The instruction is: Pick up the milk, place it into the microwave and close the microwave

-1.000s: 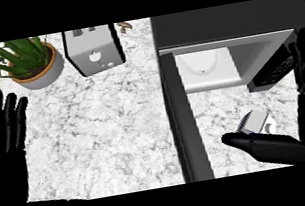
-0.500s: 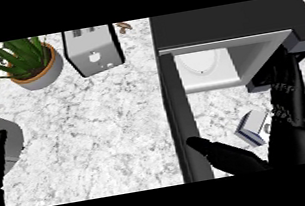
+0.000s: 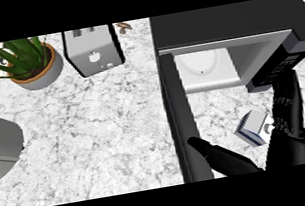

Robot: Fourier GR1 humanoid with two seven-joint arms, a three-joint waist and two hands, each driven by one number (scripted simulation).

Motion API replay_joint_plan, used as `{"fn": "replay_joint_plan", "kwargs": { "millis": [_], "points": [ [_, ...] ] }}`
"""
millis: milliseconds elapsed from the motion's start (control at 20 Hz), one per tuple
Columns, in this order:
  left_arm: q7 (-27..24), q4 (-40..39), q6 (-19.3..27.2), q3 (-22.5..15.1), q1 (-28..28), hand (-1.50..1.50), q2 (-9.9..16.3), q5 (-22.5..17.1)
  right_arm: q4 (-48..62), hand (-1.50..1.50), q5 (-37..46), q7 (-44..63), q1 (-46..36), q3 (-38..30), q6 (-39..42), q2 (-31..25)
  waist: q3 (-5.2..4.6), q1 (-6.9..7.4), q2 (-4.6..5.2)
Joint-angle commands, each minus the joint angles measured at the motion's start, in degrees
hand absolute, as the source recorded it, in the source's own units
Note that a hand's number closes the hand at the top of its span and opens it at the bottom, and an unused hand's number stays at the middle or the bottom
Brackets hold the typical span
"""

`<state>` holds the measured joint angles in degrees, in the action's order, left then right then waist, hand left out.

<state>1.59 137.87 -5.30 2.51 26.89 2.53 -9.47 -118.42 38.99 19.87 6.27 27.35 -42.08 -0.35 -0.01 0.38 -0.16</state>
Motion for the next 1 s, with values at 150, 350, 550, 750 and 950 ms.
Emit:
{"fn": "replay_joint_plan", "kwargs": {
  "millis": [150,350,550,750,950],
  "points": [
    [-1.52,1.20,-3.95,5.29,3.08,-1.50,-0.37,-5.55,4.21,-1.50,-7.19,-6.78,3.57,-1.76,-2.69,-1.66,0.02,-0.04,0.07],
    [-4.56,1.83,-7.02,4.13,7.61,-1.50,-2.42,-3.23,7.12,-1.50,-10.34,-9.17,2.71,-4.44,-3.79,-1.05,0.02,0.06,0.06],
    [-3.33,2.40,-6.13,4.04,6.11,-1.50,-2.44,-3.31,8.64,-1.50,-18.21,-16.77,8.48,-5.53,-5.06,-3.33,0.05,-0.19,0.05],
    [-3.02,5.16,-9.59,9.37,10.96,-1.50,-0.89,-8.14,15.18,-1.50,-25.47,-23.90,7.98,-10.38,-5.83,-2.98,0.09,0.23,0.01],
    [-6.00,2.09,-11.71,10.73,11.54,-1.50,-1.93,-9.00,18.96,-1.50,-28.90,-30.88,9.55,-12.44,-6.37,-1.67,0.05,0.07,0.00]
  ]
}}
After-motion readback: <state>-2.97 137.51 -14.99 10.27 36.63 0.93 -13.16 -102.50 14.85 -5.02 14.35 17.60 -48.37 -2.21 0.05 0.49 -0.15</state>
